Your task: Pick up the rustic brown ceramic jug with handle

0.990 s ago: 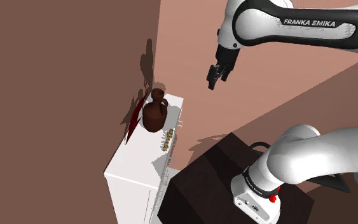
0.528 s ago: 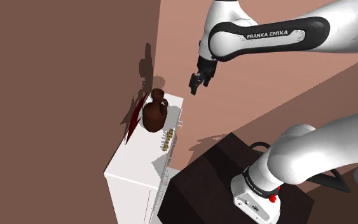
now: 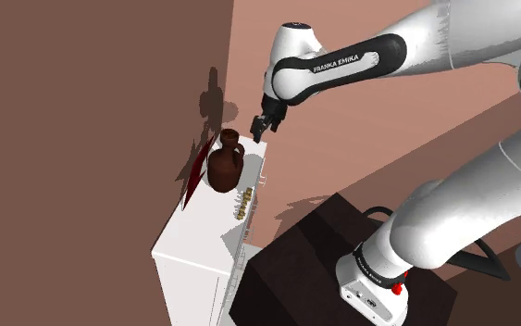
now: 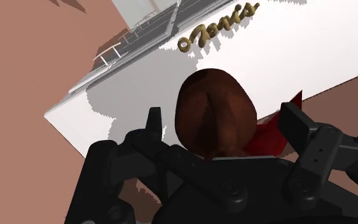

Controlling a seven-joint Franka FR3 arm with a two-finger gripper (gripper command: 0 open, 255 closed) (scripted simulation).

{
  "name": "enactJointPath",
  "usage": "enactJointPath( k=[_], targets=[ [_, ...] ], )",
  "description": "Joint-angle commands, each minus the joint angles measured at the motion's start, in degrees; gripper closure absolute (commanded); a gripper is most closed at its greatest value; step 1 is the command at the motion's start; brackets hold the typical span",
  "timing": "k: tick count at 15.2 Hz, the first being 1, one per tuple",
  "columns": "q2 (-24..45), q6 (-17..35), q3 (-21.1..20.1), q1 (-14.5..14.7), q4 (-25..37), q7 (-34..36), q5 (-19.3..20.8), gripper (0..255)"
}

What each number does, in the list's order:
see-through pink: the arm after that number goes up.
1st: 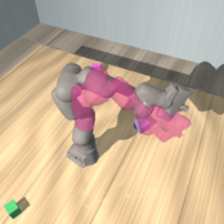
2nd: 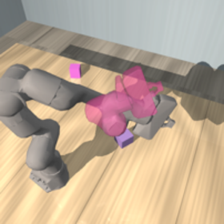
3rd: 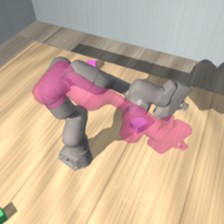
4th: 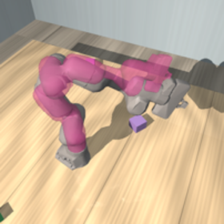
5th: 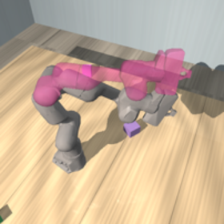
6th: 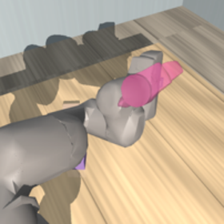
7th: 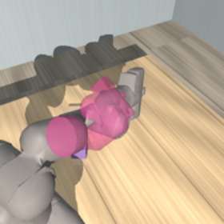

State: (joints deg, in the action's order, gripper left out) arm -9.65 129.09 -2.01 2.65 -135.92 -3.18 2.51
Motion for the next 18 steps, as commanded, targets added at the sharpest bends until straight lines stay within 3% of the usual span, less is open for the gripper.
enactJointPath(
  k=[1,7,16,17,18],
  targets=[
    [4.7,3.9,-0.5,0.5,1.5,0.3,-0.4,0],
    [16.6,11.2,-1.2,1.2,8.3,-0.5,-1.2,0],
    [20.7,16.6,-1.1,1.3,6.9,-0.1,-0.7,0],
    [20.7,16.6,-1.1,1.3,7.0,-0.1,-0.7,255],
    [20.7,16.6,-1.1,1.3,7.0,-0.1,-0.7,255]
  ],
)
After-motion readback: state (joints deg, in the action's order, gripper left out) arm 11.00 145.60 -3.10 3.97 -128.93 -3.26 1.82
